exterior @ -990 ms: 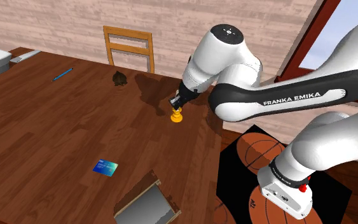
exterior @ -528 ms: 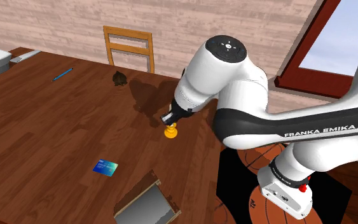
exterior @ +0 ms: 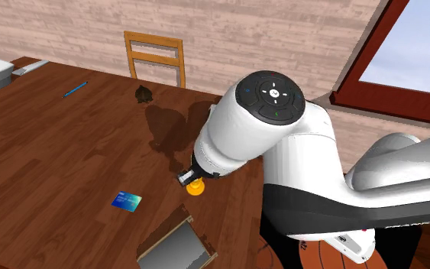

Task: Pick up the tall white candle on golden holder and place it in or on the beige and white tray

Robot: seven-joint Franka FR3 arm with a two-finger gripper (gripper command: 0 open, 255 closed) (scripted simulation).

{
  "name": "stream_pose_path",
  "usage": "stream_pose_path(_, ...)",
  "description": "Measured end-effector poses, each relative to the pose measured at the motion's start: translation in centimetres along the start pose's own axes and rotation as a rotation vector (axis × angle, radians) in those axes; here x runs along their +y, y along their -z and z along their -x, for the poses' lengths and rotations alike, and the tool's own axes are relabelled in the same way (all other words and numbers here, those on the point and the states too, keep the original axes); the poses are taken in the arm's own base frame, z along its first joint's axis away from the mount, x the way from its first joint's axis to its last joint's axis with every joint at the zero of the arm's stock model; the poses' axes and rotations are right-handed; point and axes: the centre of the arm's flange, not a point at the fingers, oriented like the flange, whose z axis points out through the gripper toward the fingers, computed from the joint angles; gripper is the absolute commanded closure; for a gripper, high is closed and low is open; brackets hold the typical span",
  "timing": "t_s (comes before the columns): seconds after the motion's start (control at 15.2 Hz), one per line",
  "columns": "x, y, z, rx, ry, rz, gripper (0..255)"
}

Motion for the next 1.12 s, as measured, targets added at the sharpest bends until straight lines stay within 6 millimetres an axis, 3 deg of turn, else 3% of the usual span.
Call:
stream_pose_path(0.73, -11.4, 3.7, 7.5, 0.000, 0.000, 0.000, 255)
stream_pose_path(1.12, -12.1, 1.1, 9.1, -0.001, -0.002, 0.000, 255)
